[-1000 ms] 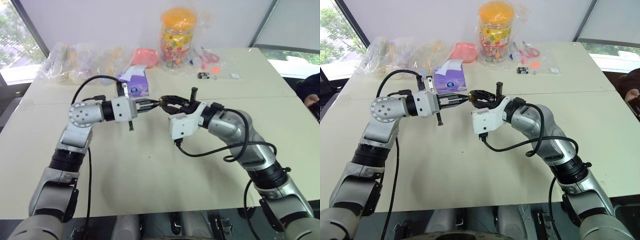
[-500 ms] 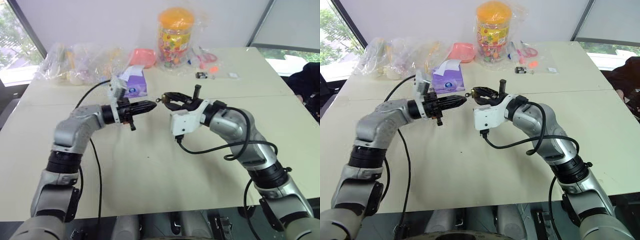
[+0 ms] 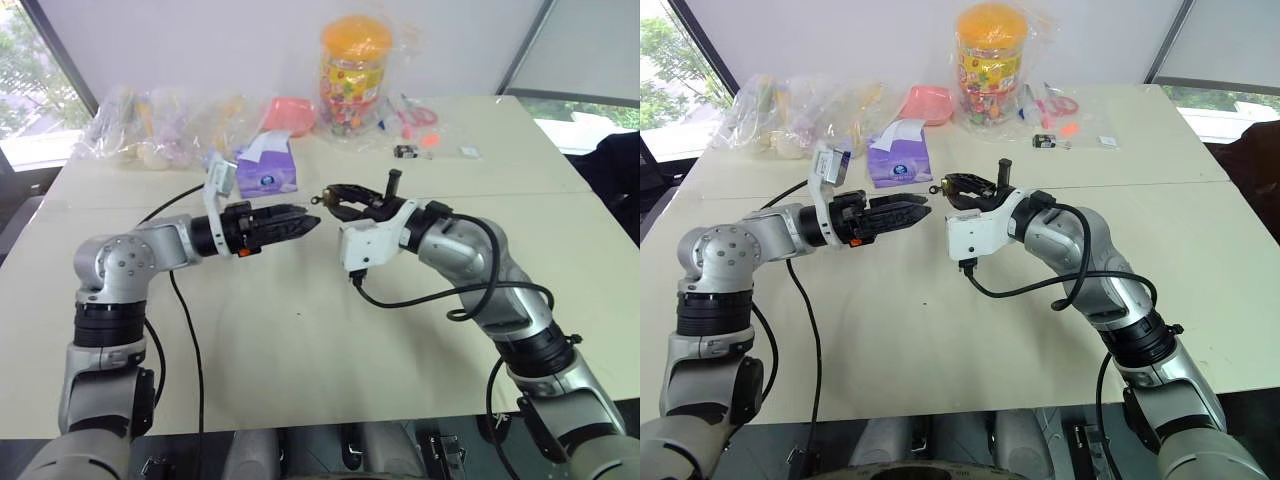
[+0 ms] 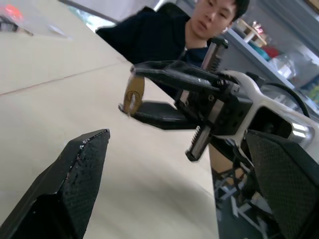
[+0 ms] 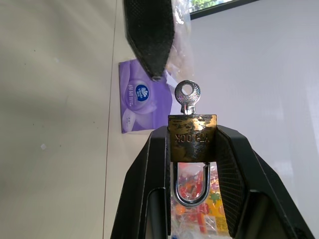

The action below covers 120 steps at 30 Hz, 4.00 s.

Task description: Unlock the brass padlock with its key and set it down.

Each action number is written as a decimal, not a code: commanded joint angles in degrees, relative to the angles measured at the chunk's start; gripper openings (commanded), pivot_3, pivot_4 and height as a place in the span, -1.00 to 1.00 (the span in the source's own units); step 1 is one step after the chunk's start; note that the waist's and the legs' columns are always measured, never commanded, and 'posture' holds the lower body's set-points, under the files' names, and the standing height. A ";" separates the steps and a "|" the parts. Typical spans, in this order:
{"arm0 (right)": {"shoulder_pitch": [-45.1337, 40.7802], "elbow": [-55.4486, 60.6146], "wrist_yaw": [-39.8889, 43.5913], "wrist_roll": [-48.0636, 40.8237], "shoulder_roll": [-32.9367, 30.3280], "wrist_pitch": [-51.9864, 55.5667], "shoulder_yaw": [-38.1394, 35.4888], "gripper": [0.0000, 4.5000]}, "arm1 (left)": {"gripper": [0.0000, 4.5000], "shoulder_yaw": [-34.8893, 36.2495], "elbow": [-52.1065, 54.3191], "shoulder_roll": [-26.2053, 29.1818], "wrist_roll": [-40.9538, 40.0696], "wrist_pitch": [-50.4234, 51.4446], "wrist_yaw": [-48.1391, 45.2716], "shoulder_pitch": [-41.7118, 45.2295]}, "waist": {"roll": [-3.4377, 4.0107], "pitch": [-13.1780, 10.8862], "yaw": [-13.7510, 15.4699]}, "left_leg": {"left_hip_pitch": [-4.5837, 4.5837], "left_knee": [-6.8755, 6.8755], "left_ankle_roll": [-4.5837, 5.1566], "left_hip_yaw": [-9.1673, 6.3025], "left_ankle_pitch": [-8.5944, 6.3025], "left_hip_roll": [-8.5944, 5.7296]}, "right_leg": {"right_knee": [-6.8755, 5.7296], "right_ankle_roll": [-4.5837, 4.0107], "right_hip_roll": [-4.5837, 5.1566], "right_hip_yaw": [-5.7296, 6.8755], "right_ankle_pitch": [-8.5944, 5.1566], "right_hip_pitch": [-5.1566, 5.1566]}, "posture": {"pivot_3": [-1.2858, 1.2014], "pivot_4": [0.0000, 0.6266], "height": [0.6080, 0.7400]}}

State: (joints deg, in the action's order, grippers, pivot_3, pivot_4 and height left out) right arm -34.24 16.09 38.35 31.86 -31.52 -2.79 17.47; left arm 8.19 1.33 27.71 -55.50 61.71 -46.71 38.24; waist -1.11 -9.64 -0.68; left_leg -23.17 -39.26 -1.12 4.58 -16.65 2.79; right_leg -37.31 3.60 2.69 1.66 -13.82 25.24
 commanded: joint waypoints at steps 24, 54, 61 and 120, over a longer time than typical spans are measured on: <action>-1.72 4.73 0.93 -0.28 0.46 1.39 -1.24 -0.71 | -1.00 -3.94 -0.88 -4.72 9.02 -10.77 -1.31 3.53 | 0.00 0.00 0.00 | 0.00 0.00 0.00 0.00 0.00 -0.01 | 0.01 0.00 -0.01 0.00 0.00 0.00 | 0.03 -0.52 1.00; -7.71 8.91 22.86 -34.13 -2.36 49.80 -19.10 0.97 | -1.00 -6.26 -1.93 1.24 13.68 -16.05 -10.26 4.47 | 0.00 0.00 0.07 | 0.00 0.00 0.02 -0.01 -0.01 0.00 | 0.01 -0.01 -0.01 0.02 0.00 -0.01 | 0.03 -0.52 1.00; -17.70 9.08 17.08 -52.50 6.57 81.76 -32.14 -0.35 | -1.00 -6.76 -2.89 1.09 14.91 -17.62 -11.62 5.32 | 0.00 0.00 -0.02 | 0.00 0.02 0.04 -0.02 -0.02 0.03 | 0.00 -0.02 0.00 0.02 0.01 0.00 | 0.03 -0.52 1.00; -10.75 5.27 -5.60 -74.25 7.10 85.25 -28.85 -1.00 | -1.00 -4.11 0.34 1.44 10.62 -13.40 -10.89 6.36 | 0.00 0.00 -0.07 | -0.13 0.05 0.15 -0.04 -0.08 0.00 | 0.11 -0.02 0.04 0.03 0.02 0.08 | 0.03 -0.52 1.00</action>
State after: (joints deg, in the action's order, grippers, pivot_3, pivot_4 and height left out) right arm -44.98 19.30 32.89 -41.20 -23.77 83.32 -11.03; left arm 2.88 1.03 28.93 -44.45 49.43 -57.26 42.98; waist -1.11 -9.64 -0.76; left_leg -23.30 -39.21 -0.97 4.54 -16.73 2.79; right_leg -37.20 3.58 2.73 1.69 -13.80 25.32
